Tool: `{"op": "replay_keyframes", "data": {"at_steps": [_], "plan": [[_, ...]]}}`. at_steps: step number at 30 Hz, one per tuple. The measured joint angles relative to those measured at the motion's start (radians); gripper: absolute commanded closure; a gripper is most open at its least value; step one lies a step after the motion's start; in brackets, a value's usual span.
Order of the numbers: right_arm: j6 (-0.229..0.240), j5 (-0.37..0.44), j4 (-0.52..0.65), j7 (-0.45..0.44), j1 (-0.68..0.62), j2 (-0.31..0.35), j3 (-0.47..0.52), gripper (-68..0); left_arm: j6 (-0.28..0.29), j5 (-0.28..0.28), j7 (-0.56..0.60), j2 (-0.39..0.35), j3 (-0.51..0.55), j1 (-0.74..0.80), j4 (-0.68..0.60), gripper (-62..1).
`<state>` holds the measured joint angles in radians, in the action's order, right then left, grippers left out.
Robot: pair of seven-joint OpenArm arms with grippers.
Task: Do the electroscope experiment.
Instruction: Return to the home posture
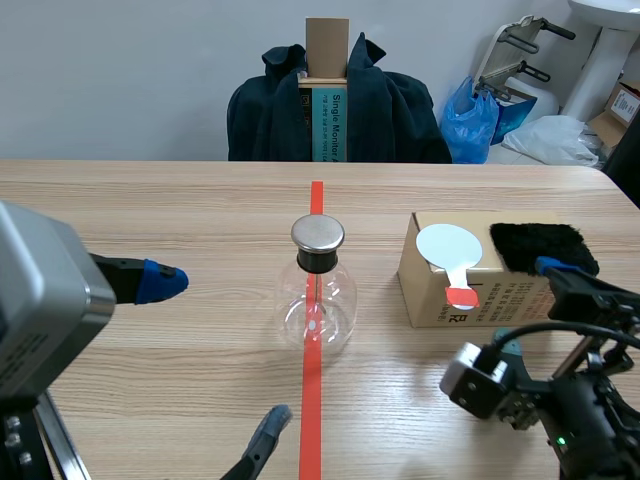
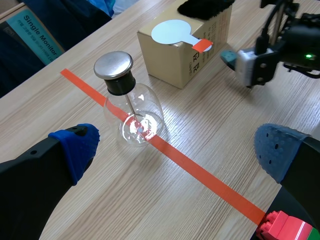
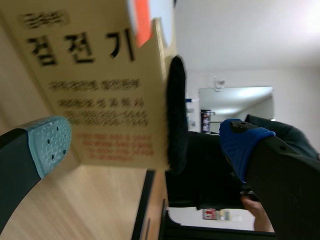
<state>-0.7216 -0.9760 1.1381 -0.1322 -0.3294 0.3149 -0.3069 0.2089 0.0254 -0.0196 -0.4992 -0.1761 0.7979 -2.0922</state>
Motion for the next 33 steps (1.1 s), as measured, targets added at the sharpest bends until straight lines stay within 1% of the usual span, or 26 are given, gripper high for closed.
{"op": "replay_keyframes", "data": {"at_steps": [2, 4, 5, 7, 9, 10, 13, 16, 17, 18, 19, 20, 22, 23, 25, 27, 28, 30, 32, 33], "plan": [[0.000, 0.081, 0.023, -0.055, -0.046, 0.033, 0.000, -60.9, 0.000, -0.011, -0.019, 0.000, 0.000, 0.000, 0.000, -62.3], [0.003, 0.205, 0.068, -0.133, -0.091, 0.071, 0.000, -60.9, -0.012, -0.028, -0.023, 0.000, 0.000, 0.000, 0.000, -62.3], [0.003, 0.299, 0.101, -0.187, -0.111, 0.093, 0.000, -60.8, -0.019, -0.040, -0.023, 0.000, 0.000, 0.000, 0.000, -62.3], [0.003, 0.497, 0.187, -0.282, -0.144, 0.142, 0.005, -60.8, -0.023, -0.045, -0.050, 0.000, 0.000, -0.007, 0.000, -62.3], [0.003, 0.676, 0.283, -0.336, -0.159, 0.191, 0.020, -60.8, -0.027, -0.045, -0.084, 0.000, 0.000, -0.018, 0.001, -62.3], [0.012, 0.758, 0.334, -0.339, -0.159, 0.216, 0.028, -60.8, -0.037, -0.046, -0.081, 0.000, 0.000, -0.021, 0.002, -62.3], [0.111, 0.995, 0.483, -0.348, -0.150, 0.293, 0.061, -60.8, -0.058, -0.057, -0.082, 0.000, 0.002, -0.029, 0.002, -62.3], [0.216, 1.228, 0.613, -0.350, -0.129, 0.356, 0.090, -60.8, -0.071, -0.119, -0.082, 0.000, 0.027, -0.031, 0.002, -62.3], [0.229, 1.313, 0.648, -0.350, -0.116, 0.371, 0.098, -60.8, -0.072, -0.135, -0.082, 0.000, 0.035, -0.031, 0.002, -62.3], [0.229, 1.399, 0.677, -0.343, -0.100, 0.380, 0.108, -60.8, -0.071, -0.150, -0.082, 0.000, 0.042, -0.031, 0.002, -62.3], [0.229, 1.471, 0.697, -0.330, -0.082, 0.381, 0.122, -60.8, -0.071, -0.151, -0.081, 0.000, 0.047, -0.031, 0.002, -62.3], [0.228, 1.522, 0.709, -0.322, -0.067, 0.380, 0.135, -60.8, -0.071, -0.164, -0.082, 0.000, 0.050, -0.031, 0.002, -62.3], [0.234, 1.601, 0.717, -0.303, -0.051, 0.380, 0.157, -60.8, -0.071, -0.196, -0.081, 0.000, 0.058, -0.031, 0.002, -62.3], [0.258, 1.653, 0.717, -0.295, -0.050, 0.379, 0.166, -60.8, -0.071, -0.195, -0.081, 0.000, 0.063, -0.031, 0.002, -62.3], [0.318, 1.691, 0.716, -0.259, -0.054, 0.377, 0.176, -60.8, -0.072, -0.205, -0.080, 0.000, 0.070, -0.031, 0.003, -62.3], [0.401, 1.683, 0.713, -0.236, -0.054, 0.374, 0.181, -60.8, -0.071, -0.218, -0.074, 0.000, 0.073, -0.031, 0.003, -62.3], [0.431, 1.672, 0.713, -0.235, -0.054, 0.374, 0.181, -60.8, -0.071, -0.217, -0.074, 0.000, 0.074, -0.031, 0.003, -62.3], [0.479, 1.628, 0.712, -0.232, -0.054, 0.375, 0.182, -60.8, -0.071, -0.217, -0.074, 0.000, 0.074, -0.031, 0.003, -62.3], [0.540, 1.577, 0.710, -0.230, -0.054, 0.380, 0.182, -60.8, -0.071, -0.217, -0.074, 0.000, 0.074, -0.031, 0.003, -62.3], [0.579, 1.543, 0.710, -0.222, -0.053, 0.384, 0.182, -60.8, -0.071, -0.217, -0.074, 0.000, 0.074, -0.031, 0.003, -62.3]]}}
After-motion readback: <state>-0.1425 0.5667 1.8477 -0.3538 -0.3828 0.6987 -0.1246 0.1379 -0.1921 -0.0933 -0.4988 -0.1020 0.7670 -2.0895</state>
